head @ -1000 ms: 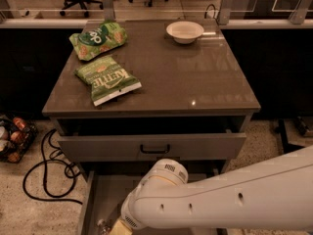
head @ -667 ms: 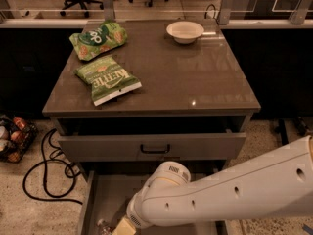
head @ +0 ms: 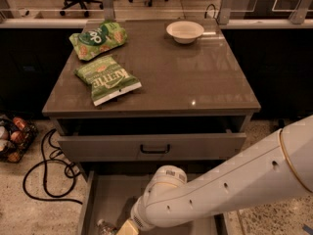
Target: Pick water bottle from middle drawer and place on counter
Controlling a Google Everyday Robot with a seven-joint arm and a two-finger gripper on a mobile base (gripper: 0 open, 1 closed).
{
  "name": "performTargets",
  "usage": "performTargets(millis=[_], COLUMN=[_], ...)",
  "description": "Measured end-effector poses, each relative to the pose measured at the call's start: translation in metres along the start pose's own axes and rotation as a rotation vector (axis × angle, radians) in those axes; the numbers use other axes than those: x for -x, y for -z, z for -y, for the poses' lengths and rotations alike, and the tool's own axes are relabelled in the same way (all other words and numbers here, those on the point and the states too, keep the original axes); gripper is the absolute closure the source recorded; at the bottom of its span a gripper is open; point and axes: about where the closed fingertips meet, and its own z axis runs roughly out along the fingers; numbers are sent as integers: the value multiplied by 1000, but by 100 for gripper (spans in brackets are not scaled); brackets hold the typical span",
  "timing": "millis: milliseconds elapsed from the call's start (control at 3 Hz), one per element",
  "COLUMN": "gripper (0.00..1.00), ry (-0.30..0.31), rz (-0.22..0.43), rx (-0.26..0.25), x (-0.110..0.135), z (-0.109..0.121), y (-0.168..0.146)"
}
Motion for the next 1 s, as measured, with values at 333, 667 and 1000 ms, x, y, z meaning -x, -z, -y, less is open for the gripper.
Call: performTargets(millis=[333, 667, 1000], gripper=[0, 0, 0], ry=[-14, -19, -26], rz=[-38, -75, -104], rx=[-1, -3, 7], x=[-1, 1, -2], z=[-9, -23, -35], y=[-17, -37, -59])
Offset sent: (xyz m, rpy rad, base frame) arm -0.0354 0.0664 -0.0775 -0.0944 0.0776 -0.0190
